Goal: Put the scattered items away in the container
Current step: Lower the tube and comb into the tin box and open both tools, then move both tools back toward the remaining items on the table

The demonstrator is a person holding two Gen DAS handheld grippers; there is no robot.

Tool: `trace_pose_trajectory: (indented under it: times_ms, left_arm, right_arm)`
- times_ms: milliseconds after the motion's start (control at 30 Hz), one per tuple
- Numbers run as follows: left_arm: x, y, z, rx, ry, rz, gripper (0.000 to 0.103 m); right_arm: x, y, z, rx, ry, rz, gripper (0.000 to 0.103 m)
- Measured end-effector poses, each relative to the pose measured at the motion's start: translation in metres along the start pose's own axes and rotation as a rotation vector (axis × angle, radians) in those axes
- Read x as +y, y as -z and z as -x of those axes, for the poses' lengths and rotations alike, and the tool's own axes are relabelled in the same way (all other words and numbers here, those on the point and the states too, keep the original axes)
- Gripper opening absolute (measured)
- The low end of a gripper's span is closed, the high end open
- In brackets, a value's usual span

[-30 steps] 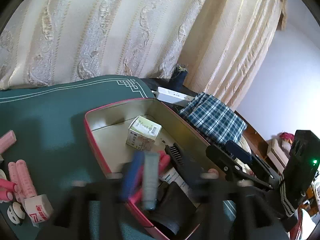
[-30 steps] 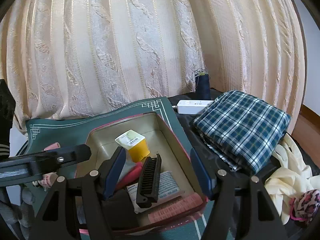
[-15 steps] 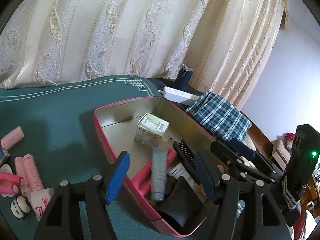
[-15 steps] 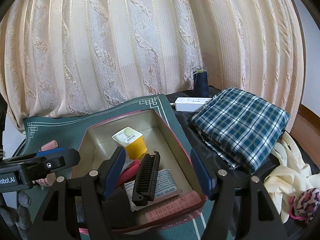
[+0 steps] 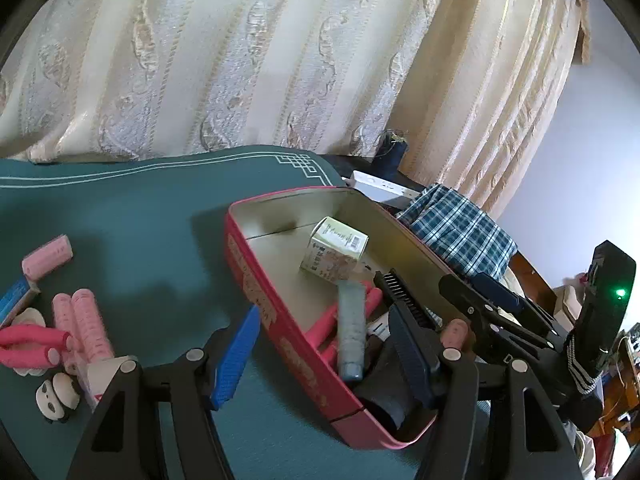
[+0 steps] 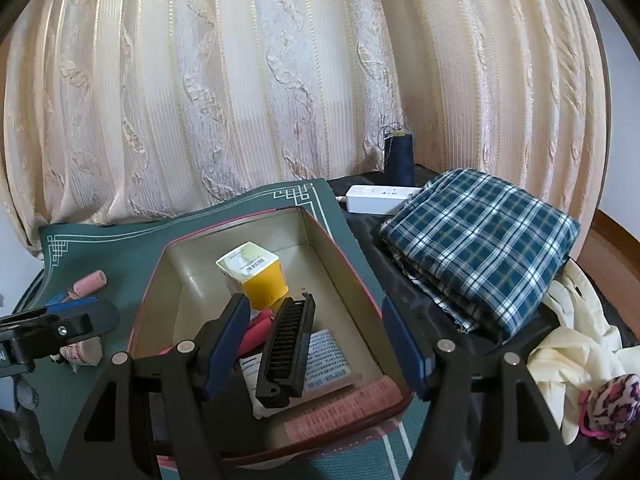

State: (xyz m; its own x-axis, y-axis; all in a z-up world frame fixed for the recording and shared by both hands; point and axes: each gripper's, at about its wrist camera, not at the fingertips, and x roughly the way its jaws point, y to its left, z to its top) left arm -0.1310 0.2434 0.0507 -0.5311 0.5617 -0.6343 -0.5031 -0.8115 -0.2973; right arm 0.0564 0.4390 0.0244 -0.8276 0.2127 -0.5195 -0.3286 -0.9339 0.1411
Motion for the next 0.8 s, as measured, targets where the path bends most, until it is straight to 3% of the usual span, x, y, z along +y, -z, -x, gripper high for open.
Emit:
trace_pose_trajectory:
  times_ms: [467, 800]
  left_arm:
    - [0.026, 0.012, 0.017, -0.007, -0.025, 0.036, 0.068]
    - [0.067, 0.024, 0.040, -0.034, -0.114, 0.085, 0.068]
  right_arm:
    - [0.003, 0.004, -0.009, 0.018, 0.054, 0.027, 0.072]
    - [0.005, -0.001, 0.002, -0.034, 0.028, 0.004, 0.072]
